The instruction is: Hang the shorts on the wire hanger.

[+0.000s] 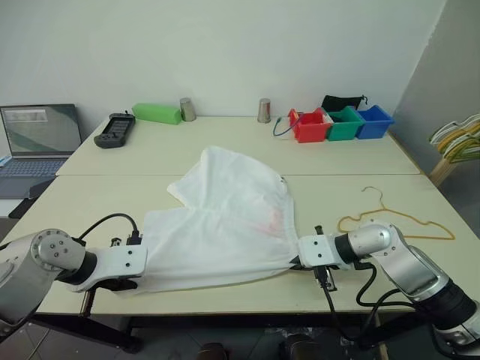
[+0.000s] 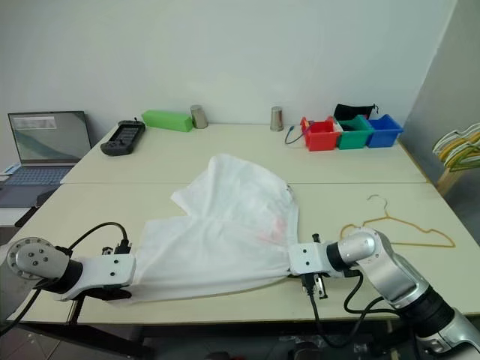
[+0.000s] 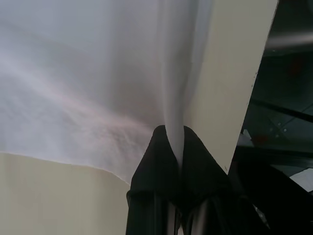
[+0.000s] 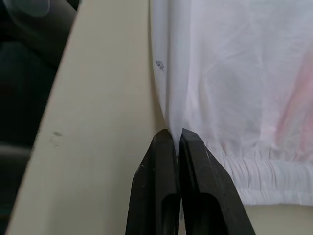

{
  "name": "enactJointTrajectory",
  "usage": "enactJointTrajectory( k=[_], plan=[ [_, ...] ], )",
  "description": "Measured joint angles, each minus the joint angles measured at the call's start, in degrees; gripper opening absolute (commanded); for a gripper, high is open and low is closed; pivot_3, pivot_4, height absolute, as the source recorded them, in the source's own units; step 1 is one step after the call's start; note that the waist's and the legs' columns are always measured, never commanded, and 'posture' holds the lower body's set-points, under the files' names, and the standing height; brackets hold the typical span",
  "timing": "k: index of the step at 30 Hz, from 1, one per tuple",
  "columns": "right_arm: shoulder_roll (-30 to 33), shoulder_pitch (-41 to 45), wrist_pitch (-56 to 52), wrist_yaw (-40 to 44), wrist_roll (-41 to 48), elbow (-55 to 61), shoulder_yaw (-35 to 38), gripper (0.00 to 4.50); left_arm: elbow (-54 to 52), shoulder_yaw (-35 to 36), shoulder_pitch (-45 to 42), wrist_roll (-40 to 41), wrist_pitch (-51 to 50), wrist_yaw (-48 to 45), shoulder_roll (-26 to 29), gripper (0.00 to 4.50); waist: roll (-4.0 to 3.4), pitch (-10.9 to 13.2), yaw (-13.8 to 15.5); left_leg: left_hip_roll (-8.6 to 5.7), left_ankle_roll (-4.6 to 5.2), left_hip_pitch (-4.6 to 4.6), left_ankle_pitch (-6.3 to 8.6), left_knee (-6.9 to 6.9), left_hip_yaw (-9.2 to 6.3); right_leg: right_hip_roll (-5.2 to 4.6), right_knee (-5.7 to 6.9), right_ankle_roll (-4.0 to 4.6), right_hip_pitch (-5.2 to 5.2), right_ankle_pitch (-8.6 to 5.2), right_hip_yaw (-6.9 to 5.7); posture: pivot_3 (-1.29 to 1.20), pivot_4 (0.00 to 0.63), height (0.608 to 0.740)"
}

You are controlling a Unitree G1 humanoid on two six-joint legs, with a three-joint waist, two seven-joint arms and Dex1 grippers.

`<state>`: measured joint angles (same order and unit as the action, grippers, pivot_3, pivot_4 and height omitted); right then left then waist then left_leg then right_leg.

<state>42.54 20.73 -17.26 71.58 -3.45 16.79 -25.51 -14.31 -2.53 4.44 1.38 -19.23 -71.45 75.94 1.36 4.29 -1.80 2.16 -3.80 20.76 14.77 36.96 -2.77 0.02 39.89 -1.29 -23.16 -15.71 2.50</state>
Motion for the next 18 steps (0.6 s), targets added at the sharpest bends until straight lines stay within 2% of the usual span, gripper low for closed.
enactJointTrajectory(
  k=[6, 11, 18],
  plan=[
    [1.5, 0.0, -2.9, 1.8, 1.6, 1.3, 0.0, 1.7, 0.6, -0.1, -1.7, 0.0, 0.3, -0.8, -0.1, 1.06, 0.0, 0.0, 0.0, 0.1, 0.01, 0.0, 0.02, -0.01, 0.02, 0.1, -0.01, 0.07, -0.01, -0.04, -0.01, 0.01, 0.046, 0.74],
    [3.3, 0.7, -4.1, 3.7, 3.2, 2.7, 0.0, 2.9, 1.1, -0.2, -3.2, 0.4, 1.1, -2.6, -0.1, 2.09, -0.02, 0.1, 0.0, 0.22, 0.02, 0.0, 0.03, -0.01, 0.02, 0.25, -0.01, 0.14, -0.02, -0.07, 0.0, 0.01, 0.041, 0.74],
    [7.1, 1.2, -7.5, 6.1, 7.7, 6.3, 2.3, 4.43, 1.0, 0.6, -4.2, 5.8, 2.3, -10.3, 1.1, 3.45, -0.01, 0.1, -0.1, 0.42, 0.02, 0.01, 0.07, -0.01, 0.01, 0.45, 0.0, 0.48, -0.05, -0.25, 0.0, -0.01, 0.031, 0.74]
  ],
)
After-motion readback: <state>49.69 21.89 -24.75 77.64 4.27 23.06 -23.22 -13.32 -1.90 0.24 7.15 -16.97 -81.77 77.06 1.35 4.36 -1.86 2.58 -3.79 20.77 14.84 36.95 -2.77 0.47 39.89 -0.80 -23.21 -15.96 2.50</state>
